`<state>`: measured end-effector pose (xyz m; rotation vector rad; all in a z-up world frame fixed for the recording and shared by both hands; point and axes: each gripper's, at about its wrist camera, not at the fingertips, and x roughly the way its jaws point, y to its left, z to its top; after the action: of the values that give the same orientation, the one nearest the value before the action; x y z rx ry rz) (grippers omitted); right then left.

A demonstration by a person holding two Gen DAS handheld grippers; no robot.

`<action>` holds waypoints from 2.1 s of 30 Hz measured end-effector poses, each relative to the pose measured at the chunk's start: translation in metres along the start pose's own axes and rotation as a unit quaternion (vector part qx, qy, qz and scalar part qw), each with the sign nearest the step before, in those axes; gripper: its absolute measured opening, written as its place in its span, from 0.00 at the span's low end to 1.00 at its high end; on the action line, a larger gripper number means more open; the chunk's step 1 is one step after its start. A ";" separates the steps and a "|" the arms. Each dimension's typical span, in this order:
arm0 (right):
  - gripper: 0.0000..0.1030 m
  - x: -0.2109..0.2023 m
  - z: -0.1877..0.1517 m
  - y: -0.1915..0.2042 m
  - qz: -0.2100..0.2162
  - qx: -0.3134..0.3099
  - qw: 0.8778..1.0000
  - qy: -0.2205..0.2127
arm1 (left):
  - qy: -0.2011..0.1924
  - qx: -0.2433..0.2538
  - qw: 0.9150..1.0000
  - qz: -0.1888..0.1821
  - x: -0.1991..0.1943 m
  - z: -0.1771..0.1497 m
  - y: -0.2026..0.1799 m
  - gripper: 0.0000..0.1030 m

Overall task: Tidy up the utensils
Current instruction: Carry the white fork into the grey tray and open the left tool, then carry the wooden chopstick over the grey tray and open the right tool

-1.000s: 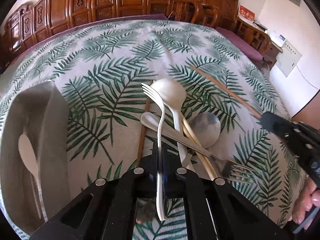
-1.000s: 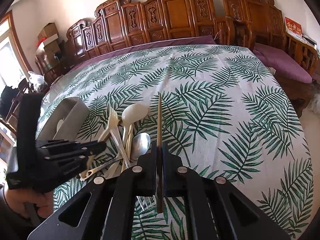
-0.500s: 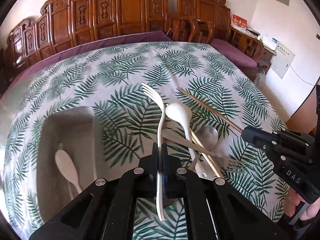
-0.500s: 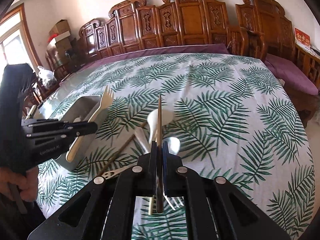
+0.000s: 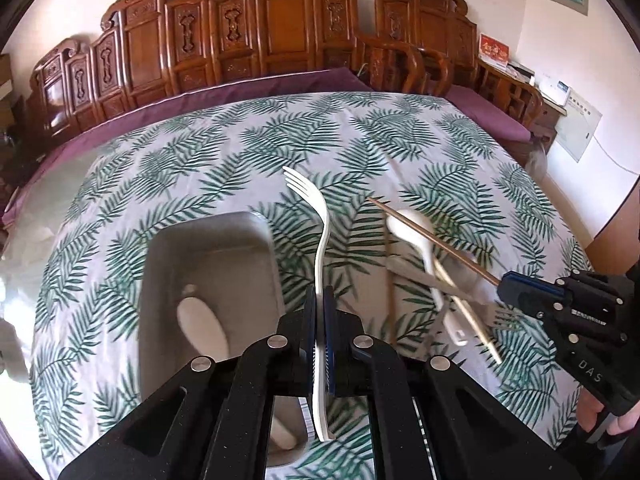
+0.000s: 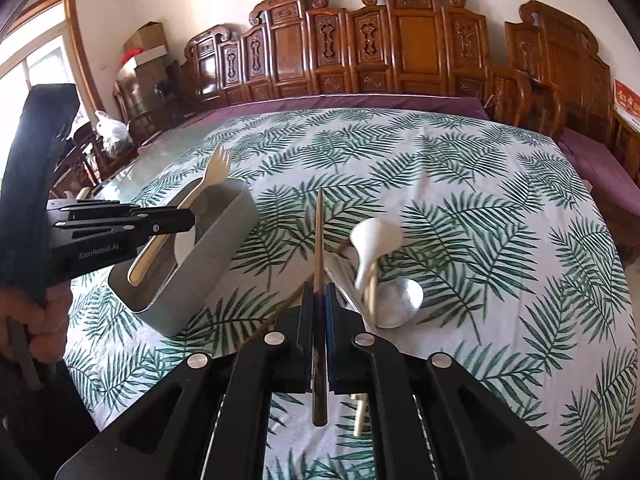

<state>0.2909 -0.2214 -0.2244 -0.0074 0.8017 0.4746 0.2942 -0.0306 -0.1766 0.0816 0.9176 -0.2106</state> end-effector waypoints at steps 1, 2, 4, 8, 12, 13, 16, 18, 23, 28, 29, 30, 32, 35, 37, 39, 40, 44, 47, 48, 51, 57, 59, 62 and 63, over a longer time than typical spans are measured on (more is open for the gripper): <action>0.06 0.001 0.000 0.002 0.002 -0.003 1.000 0.000 | 0.000 0.000 1.000 0.002 -0.001 -0.001 0.003 0.03; 0.06 0.001 0.000 0.005 0.003 -0.005 1.000 0.000 | 0.000 0.001 1.000 0.006 -0.002 -0.002 0.008 0.03; 0.06 0.001 0.000 0.009 0.006 -0.009 1.000 0.000 | -0.001 0.002 1.000 0.012 -0.003 -0.005 0.013 0.03; 0.06 0.002 0.000 0.016 0.009 -0.015 1.000 0.001 | 0.005 -0.002 1.000 0.023 0.001 -0.013 0.031 0.03; 0.06 0.004 0.001 0.022 0.011 -0.020 1.000 0.003 | 0.013 -0.015 0.999 0.028 0.008 -0.021 0.044 0.03; 0.06 0.005 0.000 0.023 0.011 -0.020 1.000 0.003 | 0.015 -0.016 0.999 0.030 0.009 -0.022 0.047 0.03; 0.06 0.005 0.000 0.026 0.013 -0.024 1.000 0.004 | 0.019 -0.028 0.999 0.031 0.014 -0.026 0.055 0.03; 0.06 0.005 0.000 0.028 0.013 -0.026 1.000 0.004 | 0.023 -0.037 0.999 0.028 0.017 -0.029 0.060 0.03; 0.06 0.005 0.001 0.030 0.014 -0.028 1.000 0.004 | 0.034 -0.046 0.998 0.026 0.026 -0.036 0.068 0.03; 0.06 0.006 0.001 0.034 0.015 -0.030 0.999 0.003 | 0.044 -0.052 0.997 0.029 0.034 -0.038 0.073 0.03; 0.06 0.006 0.001 0.035 0.016 -0.031 0.999 0.004 | 0.047 -0.053 0.997 0.028 0.035 -0.038 0.073 0.03; 0.06 0.006 0.001 0.036 0.016 -0.031 0.999 0.004 | 0.049 -0.054 0.997 0.027 0.037 -0.039 0.073 0.03; 0.06 0.007 0.001 0.037 0.016 -0.032 0.999 0.004 | 0.053 -0.052 0.997 0.029 0.041 -0.039 0.073 0.03; 0.06 0.008 0.001 0.039 0.016 -0.034 0.999 0.006 | 0.058 -0.054 0.996 0.030 0.045 -0.039 0.075 0.03; 0.06 0.009 0.001 0.041 0.016 -0.034 0.999 0.005 | 0.058 -0.056 0.996 0.029 0.045 -0.039 0.076 0.03; 0.06 0.009 0.001 0.042 0.016 -0.036 0.999 0.006 | 0.058 -0.056 0.996 0.030 0.045 -0.039 0.077 0.03; 0.06 0.010 0.001 0.043 0.016 -0.036 0.999 0.006 | 0.058 -0.057 0.996 0.030 0.045 -0.039 0.077 0.03; 0.06 0.010 0.001 0.046 0.015 -0.038 0.999 0.006 | 0.055 -0.057 0.996 0.031 0.043 -0.038 0.080 0.10; 0.06 0.007 0.003 0.050 0.019 -0.036 0.999 0.001 | 0.045 -0.058 0.997 0.029 0.035 -0.036 0.083 0.13; 0.06 0.006 0.004 0.053 0.021 -0.037 0.999 -0.001 | 0.041 -0.059 0.997 0.029 0.033 -0.035 0.084 0.14; 0.06 0.006 0.005 0.062 0.026 -0.040 0.999 -0.003 | 0.025 -0.059 0.998 0.030 0.023 -0.031 0.087 0.24; 0.06 0.010 0.010 0.076 0.027 -0.045 0.999 -0.007 | -0.001 -0.053 0.998 0.046 0.008 -0.027 0.095 0.29; 0.06 0.009 0.013 0.080 0.028 -0.047 0.998 -0.010 | -0.004 -0.055 0.997 0.048 0.006 -0.027 0.099 0.29; 0.06 0.013 0.018 0.087 0.036 -0.043 0.998 -0.008 | -0.006 -0.060 0.997 0.050 0.003 -0.026 0.106 0.31; 0.06 0.015 0.020 0.091 0.040 -0.044 0.998 -0.005 | -0.008 -0.063 0.997 0.051 0.003 -0.025 0.109 0.33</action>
<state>0.2761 -0.1297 -0.2054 -0.0541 0.7720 0.5855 0.2995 0.0794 -0.1961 0.0095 0.9058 -0.0579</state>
